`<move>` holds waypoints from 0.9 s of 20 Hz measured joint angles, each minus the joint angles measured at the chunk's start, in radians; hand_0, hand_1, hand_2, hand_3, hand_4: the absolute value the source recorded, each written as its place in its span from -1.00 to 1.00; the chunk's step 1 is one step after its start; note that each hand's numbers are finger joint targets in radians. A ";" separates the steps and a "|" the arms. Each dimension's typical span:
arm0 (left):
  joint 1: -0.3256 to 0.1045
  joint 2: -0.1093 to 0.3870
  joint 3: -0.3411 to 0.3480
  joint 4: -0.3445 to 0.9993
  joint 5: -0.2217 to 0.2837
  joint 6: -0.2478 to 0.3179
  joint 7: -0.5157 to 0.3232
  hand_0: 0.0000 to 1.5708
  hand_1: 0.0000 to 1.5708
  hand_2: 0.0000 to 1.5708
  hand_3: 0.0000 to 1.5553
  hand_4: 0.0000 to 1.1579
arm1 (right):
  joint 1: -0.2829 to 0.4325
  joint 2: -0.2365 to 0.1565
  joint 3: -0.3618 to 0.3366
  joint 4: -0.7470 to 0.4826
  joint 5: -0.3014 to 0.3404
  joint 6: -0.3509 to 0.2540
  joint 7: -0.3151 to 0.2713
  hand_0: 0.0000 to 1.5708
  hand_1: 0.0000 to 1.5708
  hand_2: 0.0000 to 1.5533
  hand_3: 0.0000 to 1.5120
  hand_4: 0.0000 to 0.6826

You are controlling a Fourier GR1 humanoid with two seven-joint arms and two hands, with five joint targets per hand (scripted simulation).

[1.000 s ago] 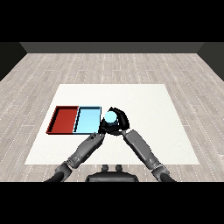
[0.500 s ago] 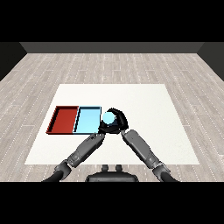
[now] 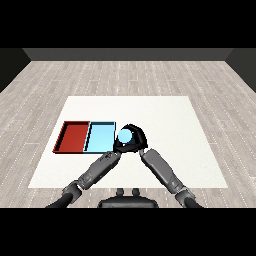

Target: Pick the blue can and put it in the blue box

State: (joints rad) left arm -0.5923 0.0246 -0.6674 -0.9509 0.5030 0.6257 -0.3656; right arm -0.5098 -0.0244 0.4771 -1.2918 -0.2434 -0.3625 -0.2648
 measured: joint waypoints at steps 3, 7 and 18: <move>-0.003 -0.004 0.006 0.020 -0.008 0.013 -0.014 1.00 1.00 0.98 0.89 0.97 | -0.002 0.004 0.000 0.020 -0.015 0.003 -0.026 0.70 0.70 0.81 0.72 0.45; 0.003 -0.006 0.034 0.013 -0.048 0.015 0.000 1.00 1.00 0.99 0.89 0.97 | -0.006 0.008 -0.007 0.016 0.005 -0.007 0.006 -1.00 -1.00 -1.00 -1.00 -1.00; -0.019 -0.017 0.034 0.047 -0.024 0.027 -0.013 1.00 1.00 1.00 0.92 0.98 | -0.005 0.017 -0.030 0.024 0.073 0.007 0.042 -1.00 -1.00 -1.00 -1.00 -1.00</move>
State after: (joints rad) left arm -0.6116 0.0077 -0.6332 -0.9042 0.4794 0.6523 -0.3786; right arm -0.5147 -0.0075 0.4472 -1.2679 -0.1700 -0.3553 -0.2229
